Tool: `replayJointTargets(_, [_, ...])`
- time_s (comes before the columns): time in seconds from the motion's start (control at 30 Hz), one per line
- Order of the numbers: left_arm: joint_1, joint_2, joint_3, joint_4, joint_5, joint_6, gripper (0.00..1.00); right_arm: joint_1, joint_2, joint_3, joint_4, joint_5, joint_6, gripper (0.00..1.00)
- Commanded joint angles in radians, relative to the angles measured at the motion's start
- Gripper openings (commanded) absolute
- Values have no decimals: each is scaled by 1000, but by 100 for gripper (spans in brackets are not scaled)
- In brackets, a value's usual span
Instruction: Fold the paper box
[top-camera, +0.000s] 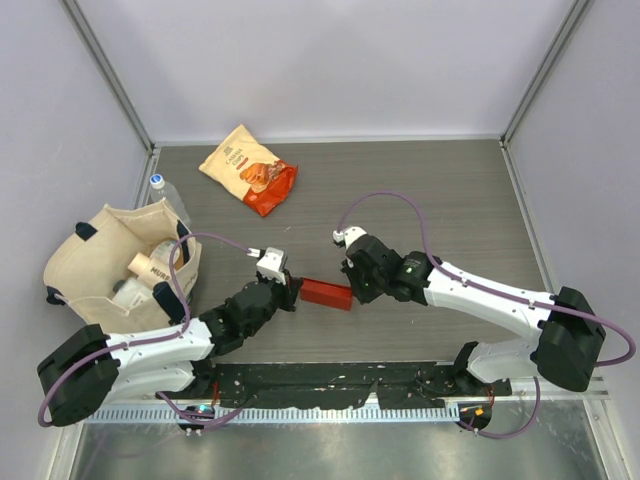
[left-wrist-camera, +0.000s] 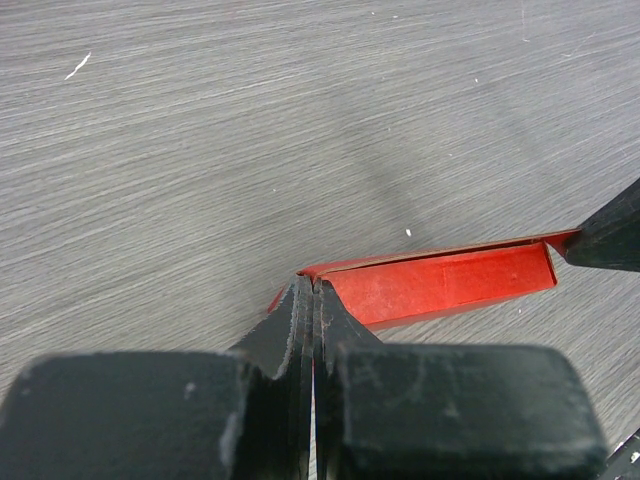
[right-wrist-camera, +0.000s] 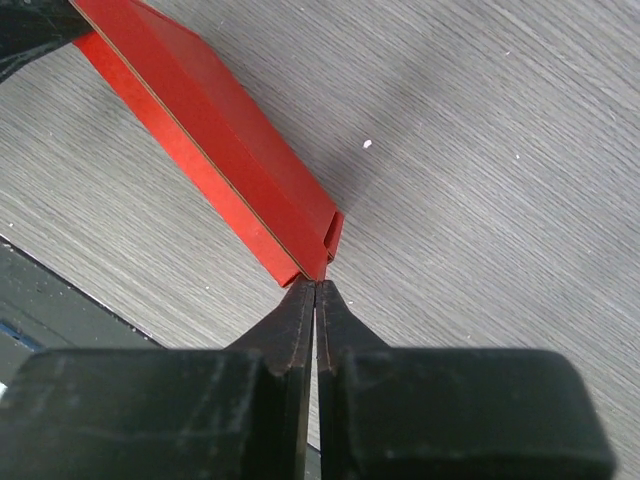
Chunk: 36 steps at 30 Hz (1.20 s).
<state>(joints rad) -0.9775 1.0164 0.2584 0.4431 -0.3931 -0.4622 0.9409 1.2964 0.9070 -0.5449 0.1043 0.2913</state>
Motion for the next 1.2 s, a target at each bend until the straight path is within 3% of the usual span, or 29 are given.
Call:
replayJointTargets(0.0, [-12, 11, 21, -67, -7, 19, 0, 4, 6, 61, 10, 25, 51, 1])
replayJointTargets(0.3, [-35, 24, 33, -72, -29, 16, 0, 1, 29, 121, -23, 23, 351, 1])
replayJointTargets(0.63, [-61, 13, 35, -80, -49, 20, 0, -65, -11, 13, 83, -17, 612, 0])
replayJointTargets(0.93, [-66, 5, 36, -86, -58, 17, 0, -71, -12, -39, 106, -2, 622, 1])
replayJointTargets(1.17, [-76, 7, 21, -70, -79, -12, 0, -34, -9, -91, 125, 77, 438, 1])
